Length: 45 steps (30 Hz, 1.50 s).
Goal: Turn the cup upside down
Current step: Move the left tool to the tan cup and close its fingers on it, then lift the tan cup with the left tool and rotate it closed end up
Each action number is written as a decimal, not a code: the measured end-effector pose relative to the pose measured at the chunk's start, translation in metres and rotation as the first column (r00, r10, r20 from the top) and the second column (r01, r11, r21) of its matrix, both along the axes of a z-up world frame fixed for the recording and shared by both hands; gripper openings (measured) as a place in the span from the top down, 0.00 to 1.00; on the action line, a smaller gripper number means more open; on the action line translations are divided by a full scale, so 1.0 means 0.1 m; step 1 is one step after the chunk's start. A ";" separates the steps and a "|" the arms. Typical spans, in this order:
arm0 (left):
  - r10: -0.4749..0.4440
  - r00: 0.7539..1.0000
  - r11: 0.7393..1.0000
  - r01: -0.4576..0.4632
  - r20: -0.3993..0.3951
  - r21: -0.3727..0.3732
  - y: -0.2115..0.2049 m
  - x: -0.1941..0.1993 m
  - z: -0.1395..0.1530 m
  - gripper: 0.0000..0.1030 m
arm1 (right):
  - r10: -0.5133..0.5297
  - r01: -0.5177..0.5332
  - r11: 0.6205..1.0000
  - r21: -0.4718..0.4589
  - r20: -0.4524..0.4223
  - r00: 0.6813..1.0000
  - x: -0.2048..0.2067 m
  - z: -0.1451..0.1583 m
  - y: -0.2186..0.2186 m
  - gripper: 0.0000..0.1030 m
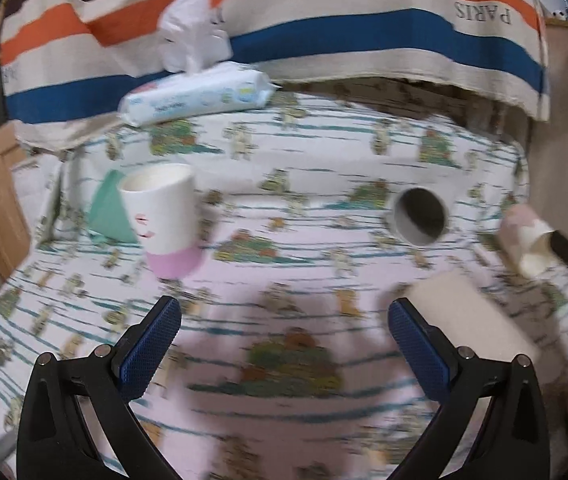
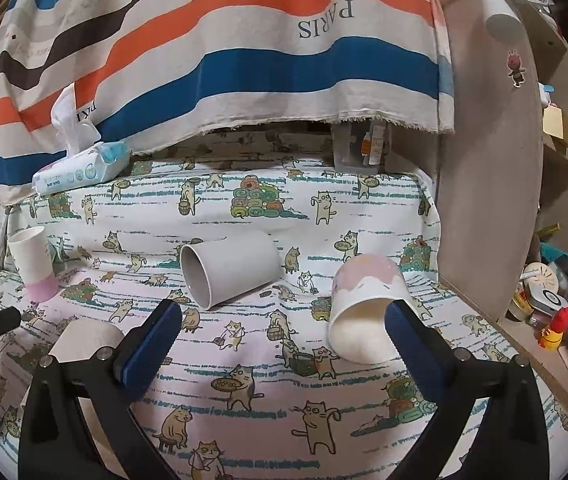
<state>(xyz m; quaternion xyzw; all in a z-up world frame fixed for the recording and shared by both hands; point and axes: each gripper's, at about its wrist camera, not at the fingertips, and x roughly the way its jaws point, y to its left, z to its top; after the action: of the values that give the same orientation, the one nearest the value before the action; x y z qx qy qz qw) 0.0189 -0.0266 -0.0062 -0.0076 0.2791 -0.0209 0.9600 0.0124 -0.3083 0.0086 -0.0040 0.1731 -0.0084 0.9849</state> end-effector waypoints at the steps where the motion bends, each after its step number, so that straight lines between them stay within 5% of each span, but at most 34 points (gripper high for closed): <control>1: -0.007 1.000 1.000 0.006 -0.016 -0.019 -0.05 0.01 0.04 0.00 | 0.000 0.000 1.000 0.003 0.000 1.000 0.00 0.00 0.00 0.01; 7: -0.027 0.988 0.991 0.007 -0.149 -0.137 -0.29 0.25 0.27 0.01 | -0.002 0.002 1.000 0.000 0.001 1.000 -0.01 0.00 0.00 0.01; 11: -0.068 0.972 0.985 0.029 -0.226 -0.173 -0.50 0.42 0.30 0.14 | -0.002 0.002 1.000 0.001 0.000 1.000 -0.01 0.00 0.01 0.01; 20: -0.108 0.915 0.970 0.012 -0.388 -0.241 -0.76 0.71 0.05 0.22 | -0.021 0.021 1.000 0.007 0.000 1.000 0.00 0.00 -0.04 0.01; 29: -0.117 0.880 0.960 -0.020 -0.461 -0.281 -0.84 0.88 -0.21 0.29 | -0.021 0.021 1.000 0.010 0.002 1.000 -0.01 0.00 -0.05 0.01; 36: -0.116 0.899 0.952 -0.019 -0.422 -0.304 -0.80 0.84 -0.16 0.31 | -0.023 0.023 0.999 0.026 0.002 1.000 -0.03 0.01 -0.08 0.01; 45: -0.114 0.967 0.986 0.083 -0.227 -0.143 -0.83 0.43 0.34 0.32 | 0.006 -0.008 0.999 0.035 0.032 0.999 -0.10 0.04 -0.08 0.01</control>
<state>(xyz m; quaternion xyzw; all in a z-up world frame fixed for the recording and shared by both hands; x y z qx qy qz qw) 0.0619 -0.1099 0.0280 -0.0598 0.3884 -0.0860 0.9155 0.0029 -0.3164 0.0123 0.0130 0.1574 -0.0020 0.9874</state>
